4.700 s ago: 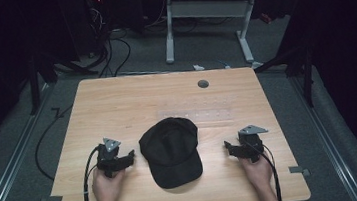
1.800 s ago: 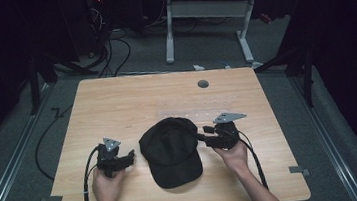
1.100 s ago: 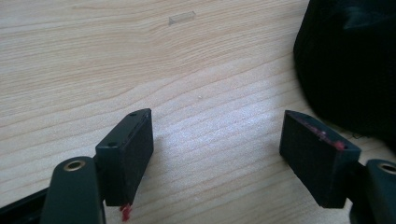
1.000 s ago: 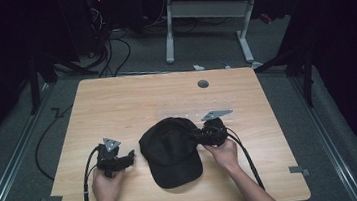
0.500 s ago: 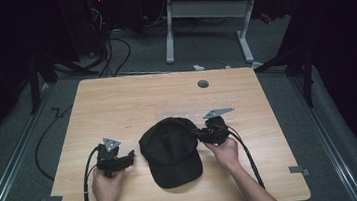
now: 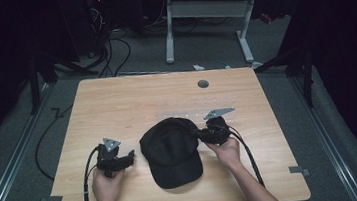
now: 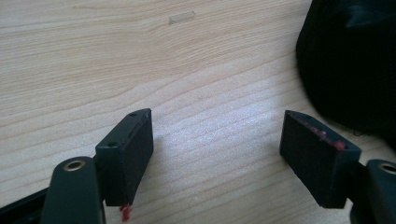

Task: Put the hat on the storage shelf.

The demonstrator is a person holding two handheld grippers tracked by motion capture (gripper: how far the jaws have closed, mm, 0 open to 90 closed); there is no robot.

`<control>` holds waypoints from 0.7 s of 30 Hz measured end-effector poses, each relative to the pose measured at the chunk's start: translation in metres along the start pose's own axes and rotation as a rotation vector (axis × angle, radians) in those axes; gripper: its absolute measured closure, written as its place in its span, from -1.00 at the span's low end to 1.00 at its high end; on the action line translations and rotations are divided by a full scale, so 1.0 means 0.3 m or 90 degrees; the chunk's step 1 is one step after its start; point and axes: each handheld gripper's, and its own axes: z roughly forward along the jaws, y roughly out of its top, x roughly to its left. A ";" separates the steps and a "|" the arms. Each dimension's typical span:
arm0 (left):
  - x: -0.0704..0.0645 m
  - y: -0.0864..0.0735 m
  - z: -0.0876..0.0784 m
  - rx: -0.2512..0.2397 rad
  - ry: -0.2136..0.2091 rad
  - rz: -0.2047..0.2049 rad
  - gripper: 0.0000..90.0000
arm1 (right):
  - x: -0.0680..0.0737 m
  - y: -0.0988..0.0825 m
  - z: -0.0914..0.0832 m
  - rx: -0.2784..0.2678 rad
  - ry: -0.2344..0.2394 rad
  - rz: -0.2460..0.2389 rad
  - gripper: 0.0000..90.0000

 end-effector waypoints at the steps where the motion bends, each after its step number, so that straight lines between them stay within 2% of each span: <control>1: 0.000 0.000 0.000 0.000 0.000 0.000 -0.42 | 0.000 0.000 -0.001 0.000 0.000 -0.002 0.88; 15: 0.000 0.001 0.001 -0.001 0.000 -0.003 -0.42 | 0.013 0.001 -0.023 -0.005 -0.001 -0.023 0.94; 21: -0.001 0.000 0.002 -0.001 0.002 0.001 -0.42 | 0.036 0.006 -0.039 -0.022 -0.012 -0.049 0.95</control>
